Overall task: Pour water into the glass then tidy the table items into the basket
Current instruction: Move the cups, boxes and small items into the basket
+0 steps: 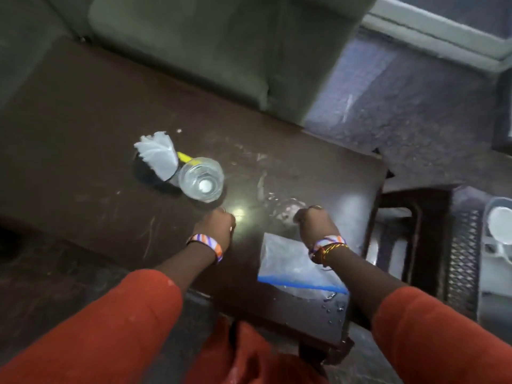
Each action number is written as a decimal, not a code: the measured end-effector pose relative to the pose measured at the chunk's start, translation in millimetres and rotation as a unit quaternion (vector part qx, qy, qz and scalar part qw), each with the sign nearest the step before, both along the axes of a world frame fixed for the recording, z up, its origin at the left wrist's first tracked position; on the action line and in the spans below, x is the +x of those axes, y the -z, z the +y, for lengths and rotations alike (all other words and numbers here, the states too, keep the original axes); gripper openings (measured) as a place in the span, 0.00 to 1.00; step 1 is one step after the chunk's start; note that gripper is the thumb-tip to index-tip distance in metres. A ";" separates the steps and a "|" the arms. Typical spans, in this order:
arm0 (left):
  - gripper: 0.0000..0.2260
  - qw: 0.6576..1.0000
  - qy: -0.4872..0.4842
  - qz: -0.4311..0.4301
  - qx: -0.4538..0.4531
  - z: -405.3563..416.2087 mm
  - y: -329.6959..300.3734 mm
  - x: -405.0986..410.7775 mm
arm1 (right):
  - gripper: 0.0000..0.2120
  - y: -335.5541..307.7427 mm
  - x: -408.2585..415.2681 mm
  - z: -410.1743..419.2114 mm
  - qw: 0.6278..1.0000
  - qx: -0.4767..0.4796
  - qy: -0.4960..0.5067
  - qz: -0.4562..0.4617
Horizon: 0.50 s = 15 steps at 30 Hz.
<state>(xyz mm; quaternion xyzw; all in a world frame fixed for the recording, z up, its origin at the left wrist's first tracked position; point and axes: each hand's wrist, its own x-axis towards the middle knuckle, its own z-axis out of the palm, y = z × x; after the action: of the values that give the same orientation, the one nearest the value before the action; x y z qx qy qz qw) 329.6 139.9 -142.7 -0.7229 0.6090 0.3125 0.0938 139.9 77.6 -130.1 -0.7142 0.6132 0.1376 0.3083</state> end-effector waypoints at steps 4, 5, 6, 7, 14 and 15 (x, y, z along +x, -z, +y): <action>0.12 0.987 0.005 0.139 -0.080 -36.9 -43.1 -53.8 | 0.09 -58.7 -29.0 -12.3 0.999 -0.010 0.039 -0.029; 0.11 0.980 0.017 0.172 -0.100 -49.4 -59.0 -74.8 | 0.08 -77.0 -39.5 -17.3 0.998 -0.027 0.044 -0.025; 0.09 0.971 0.033 0.201 -0.123 -60.5 -76.0 -97.4 | 0.08 -95.2 -53.1 -23.6 0.997 -0.049 0.048 -0.019; 0.09 0.963 0.050 0.224 -0.143 -69.8 -94.5 -121.5 | 0.09 -113.7 -68.6 -30.5 0.996 -0.073 0.048 -0.011; 0.12 0.921 0.174 0.275 -0.215 -109.0 -177.0 -284.9 | 0.12 -233.3 -223.1 -58.9 0.989 -0.118 0.078 0.051; 0.13 0.917 0.195 0.275 -0.213 -111.4 -180.9 -306.1 | 0.12 -241.8 -248.2 -58.1 0.989 -0.111 0.076 0.058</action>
<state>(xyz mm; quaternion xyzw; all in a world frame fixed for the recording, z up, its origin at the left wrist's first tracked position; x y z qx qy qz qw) 23.5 28.5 38.2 -0.4781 0.7918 0.3374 -0.1750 -108.3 19.6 111.7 -0.6864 0.6935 0.0861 0.2010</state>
